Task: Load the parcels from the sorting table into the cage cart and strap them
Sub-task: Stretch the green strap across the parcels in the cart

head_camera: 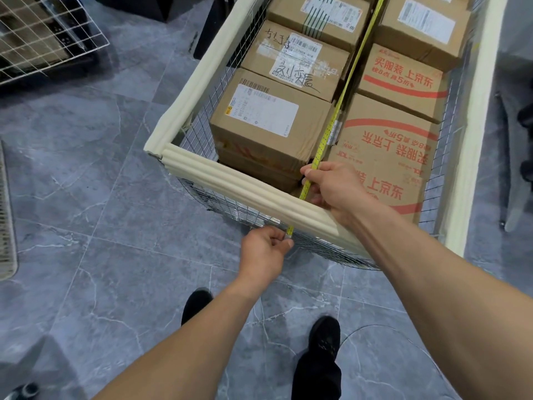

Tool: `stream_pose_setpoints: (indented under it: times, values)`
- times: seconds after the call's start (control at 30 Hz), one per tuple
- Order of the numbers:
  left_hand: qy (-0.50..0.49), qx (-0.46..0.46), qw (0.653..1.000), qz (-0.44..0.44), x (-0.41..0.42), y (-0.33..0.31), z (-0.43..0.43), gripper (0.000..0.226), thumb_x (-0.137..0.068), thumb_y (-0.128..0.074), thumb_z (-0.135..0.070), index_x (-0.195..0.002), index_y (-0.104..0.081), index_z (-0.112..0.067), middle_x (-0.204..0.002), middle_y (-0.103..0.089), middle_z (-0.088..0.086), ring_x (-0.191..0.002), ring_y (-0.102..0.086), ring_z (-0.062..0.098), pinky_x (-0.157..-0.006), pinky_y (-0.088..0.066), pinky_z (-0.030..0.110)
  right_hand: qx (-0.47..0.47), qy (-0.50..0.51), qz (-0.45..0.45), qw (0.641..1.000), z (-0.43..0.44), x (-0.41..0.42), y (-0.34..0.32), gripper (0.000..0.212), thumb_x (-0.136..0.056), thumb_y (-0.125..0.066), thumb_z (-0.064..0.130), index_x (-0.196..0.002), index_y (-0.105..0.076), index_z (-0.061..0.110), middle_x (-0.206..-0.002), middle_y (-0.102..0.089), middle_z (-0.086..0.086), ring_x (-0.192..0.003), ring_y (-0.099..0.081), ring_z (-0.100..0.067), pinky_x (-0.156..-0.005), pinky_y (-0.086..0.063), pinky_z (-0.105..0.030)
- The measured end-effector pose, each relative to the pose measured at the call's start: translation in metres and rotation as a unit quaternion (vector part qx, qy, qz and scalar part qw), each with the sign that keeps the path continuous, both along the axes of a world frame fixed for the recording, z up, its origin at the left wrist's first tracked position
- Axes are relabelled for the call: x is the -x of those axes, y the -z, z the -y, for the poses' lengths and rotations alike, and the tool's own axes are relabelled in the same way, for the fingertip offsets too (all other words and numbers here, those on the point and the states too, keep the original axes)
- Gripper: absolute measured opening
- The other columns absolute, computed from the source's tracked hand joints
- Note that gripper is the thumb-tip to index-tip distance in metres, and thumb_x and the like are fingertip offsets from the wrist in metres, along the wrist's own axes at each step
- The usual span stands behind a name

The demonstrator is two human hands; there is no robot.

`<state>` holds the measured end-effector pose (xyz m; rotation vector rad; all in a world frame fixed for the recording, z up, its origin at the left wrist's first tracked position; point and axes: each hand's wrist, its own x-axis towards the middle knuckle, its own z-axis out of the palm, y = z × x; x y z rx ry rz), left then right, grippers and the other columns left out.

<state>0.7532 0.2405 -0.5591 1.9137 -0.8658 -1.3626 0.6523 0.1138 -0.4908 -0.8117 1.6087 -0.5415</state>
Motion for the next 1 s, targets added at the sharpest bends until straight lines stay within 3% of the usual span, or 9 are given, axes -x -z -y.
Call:
stream_pose_setpoints:
  times: [0.1,0.23,0.37,0.53,0.67,0.8,1.0]
  values:
    - [-0.009,0.0,1.0,-0.006,0.001,0.001,-0.002,0.028,-0.083,-0.077,-0.01,-0.066,-0.061,-0.025,-0.057,-0.053,-0.009,-0.051,-0.047,-0.001,-0.057,-0.042,0.017,-0.008,0.019,-0.003,1.0,0.002,-0.003,-0.001,0.009,-0.101,-0.054,0.009,-0.099,-0.063,0.01,-0.071,-0.058,-0.01,-0.038,-0.041,-0.007,-0.038,-0.034,-0.016]
    - [-0.011,0.013,1.0,-0.017,0.0,0.001,-0.006,0.015,-0.083,-0.076,-0.009,-0.073,-0.067,-0.015,-0.056,-0.052,-0.01,-0.047,-0.047,-0.004,-0.054,-0.039,0.012,-0.011,0.043,-0.008,0.999,0.006,-0.005,0.001,0.007,-0.103,-0.05,0.019,-0.097,-0.055,0.017,-0.065,-0.06,-0.007,-0.042,-0.04,-0.01,-0.04,-0.035,-0.017]
    - [0.003,0.003,1.0,-0.018,-0.002,0.006,-0.011,0.022,-0.083,-0.076,-0.009,-0.068,-0.064,-0.019,-0.055,-0.049,-0.011,-0.046,-0.045,-0.002,-0.054,-0.037,0.013,-0.017,0.099,-0.011,0.995,0.008,-0.002,0.005,0.005,-0.096,-0.056,0.012,-0.093,-0.059,0.015,-0.071,-0.054,-0.006,-0.045,-0.039,-0.009,-0.039,-0.035,-0.016]
    - [0.016,-0.007,0.999,-0.027,-0.006,0.01,-0.01,0.026,-0.083,-0.076,-0.01,-0.065,-0.062,-0.022,-0.053,-0.048,-0.013,-0.045,-0.044,-0.003,-0.051,-0.036,0.01,0.026,0.104,-0.027,0.994,0.008,0.001,0.007,0.012,-0.098,-0.058,0.019,-0.087,-0.056,0.021,-0.078,-0.046,-0.014,-0.042,-0.036,-0.011,-0.039,-0.033,-0.021]
    - [0.004,-0.021,0.999,-0.034,-0.015,0.019,-0.006,0.027,-0.084,-0.075,-0.005,-0.065,-0.059,-0.017,-0.04,-0.044,-0.017,-0.042,-0.044,-0.004,-0.051,-0.035,0.005,0.034,0.086,-0.015,0.996,0.008,0.003,0.007,0.024,-0.098,-0.058,0.019,-0.076,-0.049,0.022,-0.071,-0.056,-0.01,-0.043,-0.044,-0.011,-0.04,-0.036,-0.021]
    - [-0.006,-0.035,0.999,-0.031,-0.022,0.032,-0.005,0.016,-0.084,-0.076,-0.005,-0.074,-0.066,-0.013,-0.052,-0.048,-0.013,-0.045,-0.044,-0.003,-0.052,-0.037,0.009,0.01,0.097,-0.014,0.995,0.008,0.003,0.007,0.015,-0.094,-0.062,0.009,-0.085,-0.054,0.018,-0.074,-0.056,-0.005,-0.048,-0.053,-0.012,-0.039,-0.043,-0.023]
    - [-0.04,-0.035,0.998,-0.029,-0.016,0.041,0.006,0.018,-0.081,-0.077,-0.004,-0.078,-0.071,-0.02,-0.077,-0.065,-0.004,-0.071,-0.06,0.011,-0.072,-0.05,0.023,0.021,0.103,-0.041,0.994,0.008,0.001,0.009,0.016,-0.093,-0.059,0.003,-0.083,-0.055,0.015,-0.079,-0.061,-0.007,-0.051,-0.057,-0.016,-0.046,-0.048,-0.028]
